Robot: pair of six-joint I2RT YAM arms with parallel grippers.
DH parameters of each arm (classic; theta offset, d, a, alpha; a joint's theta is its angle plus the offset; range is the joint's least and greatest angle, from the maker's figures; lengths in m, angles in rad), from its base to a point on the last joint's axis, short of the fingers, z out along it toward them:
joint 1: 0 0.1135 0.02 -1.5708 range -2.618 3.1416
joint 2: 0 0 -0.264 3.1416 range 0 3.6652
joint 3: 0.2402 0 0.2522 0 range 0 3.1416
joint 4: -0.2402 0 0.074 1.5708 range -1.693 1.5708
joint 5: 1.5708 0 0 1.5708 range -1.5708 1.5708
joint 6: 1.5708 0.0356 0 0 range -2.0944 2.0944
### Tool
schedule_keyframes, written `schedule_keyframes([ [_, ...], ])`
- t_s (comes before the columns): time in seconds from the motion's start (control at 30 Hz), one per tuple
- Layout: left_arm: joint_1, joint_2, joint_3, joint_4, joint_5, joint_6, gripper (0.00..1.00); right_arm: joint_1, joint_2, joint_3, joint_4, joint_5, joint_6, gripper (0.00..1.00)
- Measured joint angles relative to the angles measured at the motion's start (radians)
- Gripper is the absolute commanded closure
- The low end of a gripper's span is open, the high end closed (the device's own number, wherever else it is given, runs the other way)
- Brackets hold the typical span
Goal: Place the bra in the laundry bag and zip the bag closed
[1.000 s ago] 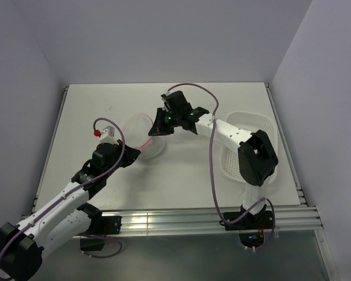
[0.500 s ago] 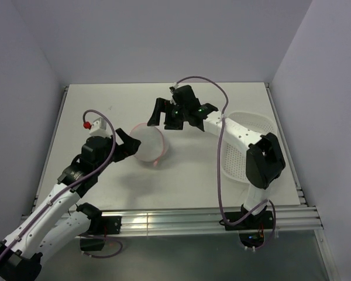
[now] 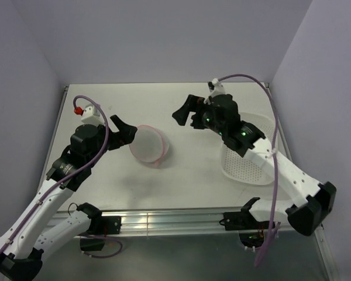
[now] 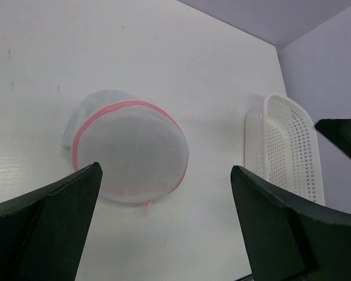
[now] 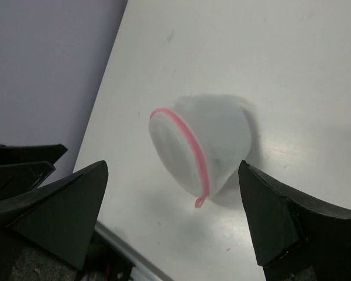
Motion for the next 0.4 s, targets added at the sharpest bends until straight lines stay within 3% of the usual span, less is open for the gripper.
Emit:
schedule_keyframes([
  [0.2,0.003,-0.005,0.026,-0.023,-0.006,0.029,0.01,0.000,-0.223,-0.119,0.005,0.185,-0.024,0.00],
  [0.4,0.003,-0.005,0.036,-0.023,-0.005,0.040,0.01,0.000,-0.319,-0.175,0.012,0.266,-0.041,0.00],
])
